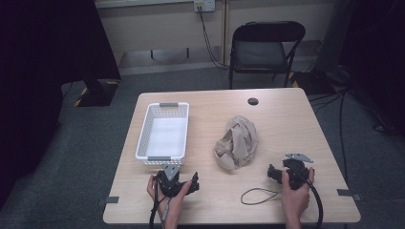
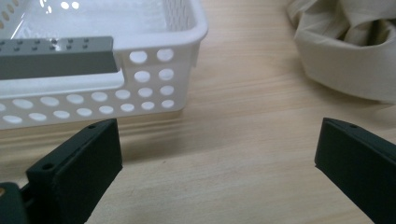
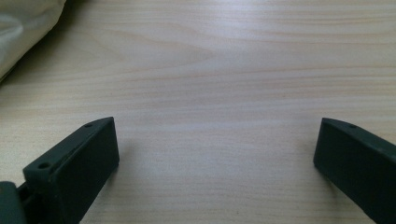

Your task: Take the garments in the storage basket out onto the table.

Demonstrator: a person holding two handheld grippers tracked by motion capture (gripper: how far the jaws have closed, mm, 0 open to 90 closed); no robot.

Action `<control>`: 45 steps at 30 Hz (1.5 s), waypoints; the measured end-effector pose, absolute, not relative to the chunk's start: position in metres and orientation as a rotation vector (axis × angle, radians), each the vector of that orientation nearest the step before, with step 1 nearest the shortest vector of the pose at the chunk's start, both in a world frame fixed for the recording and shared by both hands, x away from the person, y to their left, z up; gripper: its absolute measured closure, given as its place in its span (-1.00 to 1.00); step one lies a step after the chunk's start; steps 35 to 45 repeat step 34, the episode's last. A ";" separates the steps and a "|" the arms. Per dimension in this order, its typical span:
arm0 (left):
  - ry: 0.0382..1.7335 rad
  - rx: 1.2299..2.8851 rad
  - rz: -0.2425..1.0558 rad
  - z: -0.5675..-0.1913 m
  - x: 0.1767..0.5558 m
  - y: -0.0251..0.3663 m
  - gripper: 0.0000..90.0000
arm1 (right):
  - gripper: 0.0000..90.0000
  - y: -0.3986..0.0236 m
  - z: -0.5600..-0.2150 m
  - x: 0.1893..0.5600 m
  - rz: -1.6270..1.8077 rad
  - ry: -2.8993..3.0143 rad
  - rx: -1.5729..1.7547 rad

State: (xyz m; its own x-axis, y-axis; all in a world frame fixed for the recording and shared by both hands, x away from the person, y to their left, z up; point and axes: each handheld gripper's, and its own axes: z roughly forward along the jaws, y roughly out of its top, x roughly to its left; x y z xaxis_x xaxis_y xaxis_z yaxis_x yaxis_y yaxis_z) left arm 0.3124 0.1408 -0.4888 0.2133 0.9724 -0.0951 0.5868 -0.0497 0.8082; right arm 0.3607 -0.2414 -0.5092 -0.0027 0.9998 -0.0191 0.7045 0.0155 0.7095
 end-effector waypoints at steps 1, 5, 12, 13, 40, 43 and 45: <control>1.473 1.737 0.640 -0.491 0.313 0.141 -0.99 | -1.00 -0.241 -0.509 0.361 0.714 1.762 1.743; 1.519 1.771 0.645 -0.501 0.318 0.142 -0.99 | -1.00 -0.241 -0.509 0.361 0.714 1.762 1.743; 1.578 1.801 0.660 -0.509 0.324 0.143 -0.99 | -1.00 -0.241 -0.509 0.361 0.714 1.762 1.743; 1.588 1.808 0.658 -0.510 0.325 0.142 -0.99 | -1.00 -0.241 -0.509 0.361 0.714 1.762 1.743; 1.618 1.858 0.651 -0.512 0.329 0.139 -1.00 | -1.00 -0.241 -0.509 0.361 0.713 1.761 1.746; 1.618 1.858 0.651 -0.512 0.329 0.139 -1.00 | -1.00 -0.241 -0.509 0.361 0.713 1.761 1.746; 1.618 1.858 0.651 -0.512 0.329 0.139 -1.00 | -1.00 -0.241 -0.509 0.361 0.713 1.761 1.746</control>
